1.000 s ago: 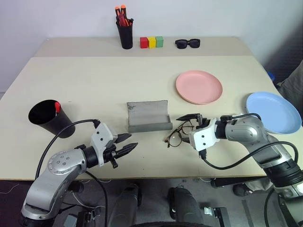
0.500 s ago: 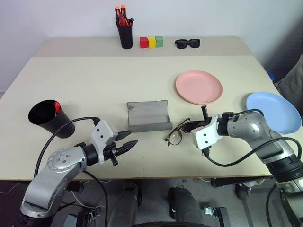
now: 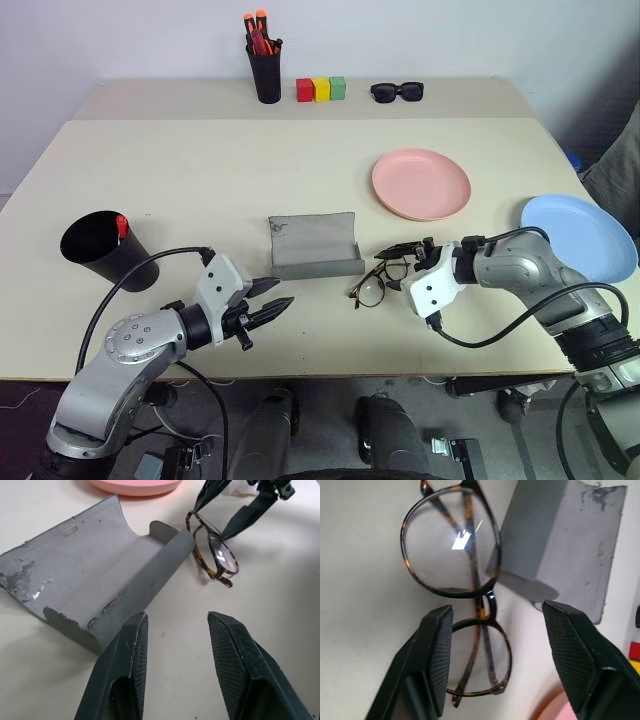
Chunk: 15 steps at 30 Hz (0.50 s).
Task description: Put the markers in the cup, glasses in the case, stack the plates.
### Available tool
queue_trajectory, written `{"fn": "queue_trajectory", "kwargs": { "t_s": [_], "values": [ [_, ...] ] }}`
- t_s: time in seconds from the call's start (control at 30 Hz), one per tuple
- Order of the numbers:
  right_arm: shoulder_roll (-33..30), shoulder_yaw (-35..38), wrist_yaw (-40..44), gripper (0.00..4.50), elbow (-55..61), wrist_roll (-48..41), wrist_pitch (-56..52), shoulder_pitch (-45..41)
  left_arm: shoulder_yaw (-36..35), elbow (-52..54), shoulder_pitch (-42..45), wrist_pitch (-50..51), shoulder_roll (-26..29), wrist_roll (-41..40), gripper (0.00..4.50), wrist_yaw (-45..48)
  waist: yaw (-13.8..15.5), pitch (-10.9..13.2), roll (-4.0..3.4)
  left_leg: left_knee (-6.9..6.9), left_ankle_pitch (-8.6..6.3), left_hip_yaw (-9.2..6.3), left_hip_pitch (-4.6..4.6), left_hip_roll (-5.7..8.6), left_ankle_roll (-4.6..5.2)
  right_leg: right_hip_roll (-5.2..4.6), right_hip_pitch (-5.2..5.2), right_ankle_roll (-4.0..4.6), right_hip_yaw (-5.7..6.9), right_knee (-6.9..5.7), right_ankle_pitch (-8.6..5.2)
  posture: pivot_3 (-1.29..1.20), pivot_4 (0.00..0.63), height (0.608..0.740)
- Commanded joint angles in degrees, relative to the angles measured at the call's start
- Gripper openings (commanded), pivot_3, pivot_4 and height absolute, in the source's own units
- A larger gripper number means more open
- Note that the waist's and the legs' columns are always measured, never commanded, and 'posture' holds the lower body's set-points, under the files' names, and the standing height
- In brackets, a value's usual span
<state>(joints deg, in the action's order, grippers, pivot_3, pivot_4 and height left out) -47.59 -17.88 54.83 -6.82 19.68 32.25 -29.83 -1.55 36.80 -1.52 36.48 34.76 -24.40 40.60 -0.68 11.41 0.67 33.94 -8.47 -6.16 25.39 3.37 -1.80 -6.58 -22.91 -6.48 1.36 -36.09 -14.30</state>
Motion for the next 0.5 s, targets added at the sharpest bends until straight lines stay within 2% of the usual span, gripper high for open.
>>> {"fn": "queue_trajectory", "kwargs": {
  "t_s": [0.03, 0.17, 0.27, 0.33, 0.4, 0.5],
  "values": [
    [0.56, -0.27, -1.83, 2.92, -0.96, 1.18, 2.26, -1.76, -0.26, 1.49, 0.06, -1.42, -0.03, -0.54, 1.91, -0.49, 0.00, 0.00, 0.00, 0.00, 0.00, 0.00, 0.00, 0.00, 0.00, 0.01, 0.00, 0.00, 0.00, 0.00, 0.00, 0.00, 0.150, 0.740],
    [1.05, -0.65, -2.60, 2.92, -2.15, 2.00, 3.33, -1.98, -0.11, 1.38, 0.18, -1.59, -0.04, -0.65, 1.91, -0.65, 0.00, 0.00, 0.00, 0.00, 0.00, -0.01, 0.00, -0.01, 0.00, 0.03, 0.00, 0.00, 0.00, 0.00, 0.00, 0.00, 0.150, 0.740],
    [1.05, -0.96, -2.85, 2.04, -2.44, 2.14, 3.76, -1.86, -0.06, 1.11, 0.16, -1.94, 0.04, -0.73, 1.91, -0.69, 0.00, 0.00, 0.00, 0.00, 0.00, 0.00, -0.01, -0.02, 0.00, 0.04, 0.00, 0.00, -0.01, 0.00, 0.00, 0.00, 0.150, 0.740],
    [1.01, -1.02, -2.91, 1.16, -2.34, 2.08, 3.78, -1.75, -0.16, 0.94, 0.03, -2.19, 0.08, -0.80, 1.91, -0.62, 0.00, 0.00, 0.00, 0.00, 0.00, 0.00, -0.01, -0.02, 0.00, 0.04, 0.00, 0.00, -0.01, 0.00, 0.00, 0.00, 0.150, 0.740],
    [0.88, -0.97, -2.91, 0.08, -2.00, 1.88, 3.66, -1.65, -0.21, 0.71, -0.12, -2.51, 0.11, -0.74, 1.91, -0.53, -0.02, 0.00, 0.00, 0.00, 0.00, 0.00, -0.02, -0.02, 0.00, 0.04, 0.02, 0.00, -0.01, 0.00, 0.00, 0.00, 0.150, 0.740],
    [0.49, -0.51, -2.34, 0.04, -0.57, 0.62, 2.56, -1.47, -0.30, 0.42, -0.28, -2.98, 0.08, -0.66, 1.91, -0.51, -0.01, 0.00, 0.00, 0.00, 0.00, -0.01, -0.04, -0.04, 0.00, 0.06, 0.04, 0.00, -0.01, 0.00, 0.00, 0.00, 0.150, 0.740]
  ]
}}
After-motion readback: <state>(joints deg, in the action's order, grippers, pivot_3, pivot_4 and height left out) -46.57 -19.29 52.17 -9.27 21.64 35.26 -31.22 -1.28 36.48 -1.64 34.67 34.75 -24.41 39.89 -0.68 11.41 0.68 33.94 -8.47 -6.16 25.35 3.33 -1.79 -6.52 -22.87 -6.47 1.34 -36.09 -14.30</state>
